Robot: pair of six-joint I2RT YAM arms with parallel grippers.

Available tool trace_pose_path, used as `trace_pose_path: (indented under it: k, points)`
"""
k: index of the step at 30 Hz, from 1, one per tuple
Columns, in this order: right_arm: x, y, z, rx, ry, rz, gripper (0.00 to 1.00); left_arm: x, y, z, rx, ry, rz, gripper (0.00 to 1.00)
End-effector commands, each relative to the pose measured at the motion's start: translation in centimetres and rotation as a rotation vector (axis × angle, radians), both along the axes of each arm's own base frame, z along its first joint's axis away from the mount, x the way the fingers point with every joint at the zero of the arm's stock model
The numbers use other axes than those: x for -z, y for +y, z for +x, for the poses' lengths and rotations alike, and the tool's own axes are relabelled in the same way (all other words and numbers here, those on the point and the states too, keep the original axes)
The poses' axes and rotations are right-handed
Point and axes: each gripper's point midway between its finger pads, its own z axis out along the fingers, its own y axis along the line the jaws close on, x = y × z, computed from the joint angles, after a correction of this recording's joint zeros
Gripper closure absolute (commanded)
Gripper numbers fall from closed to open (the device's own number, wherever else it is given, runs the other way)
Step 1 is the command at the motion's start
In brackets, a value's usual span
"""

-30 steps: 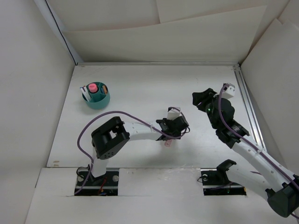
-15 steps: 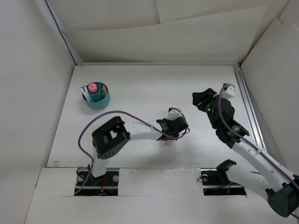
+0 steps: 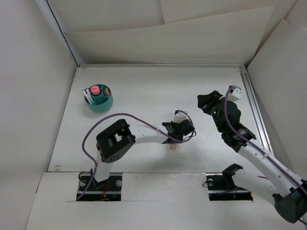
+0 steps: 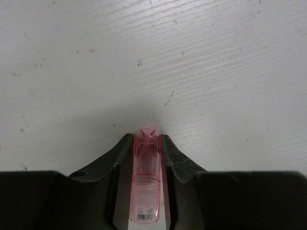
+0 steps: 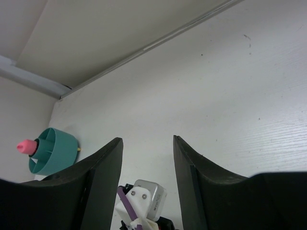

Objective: Sort the stationery into containers
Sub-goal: Pick up the pen from the center of the board, then place the pen in the storage box.

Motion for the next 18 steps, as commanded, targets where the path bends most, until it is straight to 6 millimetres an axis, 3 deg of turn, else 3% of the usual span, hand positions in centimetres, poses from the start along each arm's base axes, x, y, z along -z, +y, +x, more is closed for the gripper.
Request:
trace_pose_path:
  k: [1, 5, 6, 9, 10, 16, 18]
  points:
    - [-2.9, -0.1, 0.1, 0.000, -0.063, 0.033, 0.48, -1.1, 0.3, 0.7, -0.037, -0.036, -0.002, 1.00]
    - [-2.9, -0.1, 0.1, 0.000, -0.063, 0.033, 0.48, -3.6, 1.6, 2.2, -0.111, -0.065, -0.079, 1.00]
    - [-2.9, -0.1, 0.1, 0.000, -0.063, 0.033, 0.48, -5.1, 1.8, 2.7, -0.126, -0.083, -0.116, 1.00]
    - [-2.9, -0.1, 0.1, 0.000, -0.063, 0.033, 0.48, -6.4, 3.8, 4.9, -0.189, -0.099, -0.157, 1.00]
    - [-2.9, -0.1, 0.1, 0.000, -0.063, 0.033, 0.48, -7.9, 4.4, 6.2, -0.221, -0.114, -0.203, 1.00]
    - [-2.9, -0.1, 0.1, 0.000, -0.063, 0.033, 0.48, -12.2, 8.9, 11.2, -0.347, -0.218, -0.288, 1.00]
    - [-2.9, -0.1, 0.1, 0.000, -0.063, 0.033, 0.48, -14.0, 11.1, 14.1, -0.430, -0.257, -0.337, 1.00]
